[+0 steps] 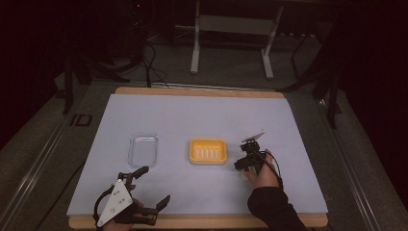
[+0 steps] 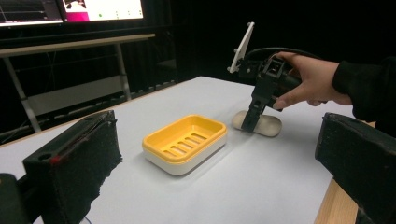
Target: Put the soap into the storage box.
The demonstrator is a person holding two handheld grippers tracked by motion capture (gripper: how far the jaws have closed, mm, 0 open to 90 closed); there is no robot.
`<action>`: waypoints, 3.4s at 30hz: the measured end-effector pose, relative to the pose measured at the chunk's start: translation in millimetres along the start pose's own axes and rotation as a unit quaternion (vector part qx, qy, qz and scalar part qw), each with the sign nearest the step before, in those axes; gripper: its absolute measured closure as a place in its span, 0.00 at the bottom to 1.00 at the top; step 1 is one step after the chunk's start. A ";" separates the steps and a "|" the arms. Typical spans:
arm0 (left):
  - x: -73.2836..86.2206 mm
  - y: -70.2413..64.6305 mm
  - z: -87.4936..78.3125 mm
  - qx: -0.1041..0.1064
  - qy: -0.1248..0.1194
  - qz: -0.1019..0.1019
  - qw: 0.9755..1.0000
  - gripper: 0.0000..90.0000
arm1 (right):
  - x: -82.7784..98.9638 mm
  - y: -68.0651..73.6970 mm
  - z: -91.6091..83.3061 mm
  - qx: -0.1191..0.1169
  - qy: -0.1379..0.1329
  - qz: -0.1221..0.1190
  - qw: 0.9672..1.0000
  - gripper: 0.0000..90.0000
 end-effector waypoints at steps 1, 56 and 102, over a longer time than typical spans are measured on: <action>0.1 0.0 0.2 0.000 0.001 0.000 1.000 0.00 | 0.1 -0.3 0.7 0.002 0.001 0.004 1.000 0.38; 1.7 -0.8 2.4 0.001 0.007 0.002 1.000 0.00 | -52.2 -32.7 -21.5 -0.066 0.106 -0.345 0.930 0.56; 3.8 -0.1 4.0 -0.006 0.017 0.004 1.000 0.00 | -76.3 11.5 -79.1 -0.057 0.183 -0.560 0.806 0.56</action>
Point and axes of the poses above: each handheld gripper's, and its own axes: z roughly forward along the jaws, x roughly out of its underside, y roughly to its left, the point moved 3 cm from there along z, roughly forward along the jaws, and after that the axes turned 11 degrees about -x, right-handed, at the moved point
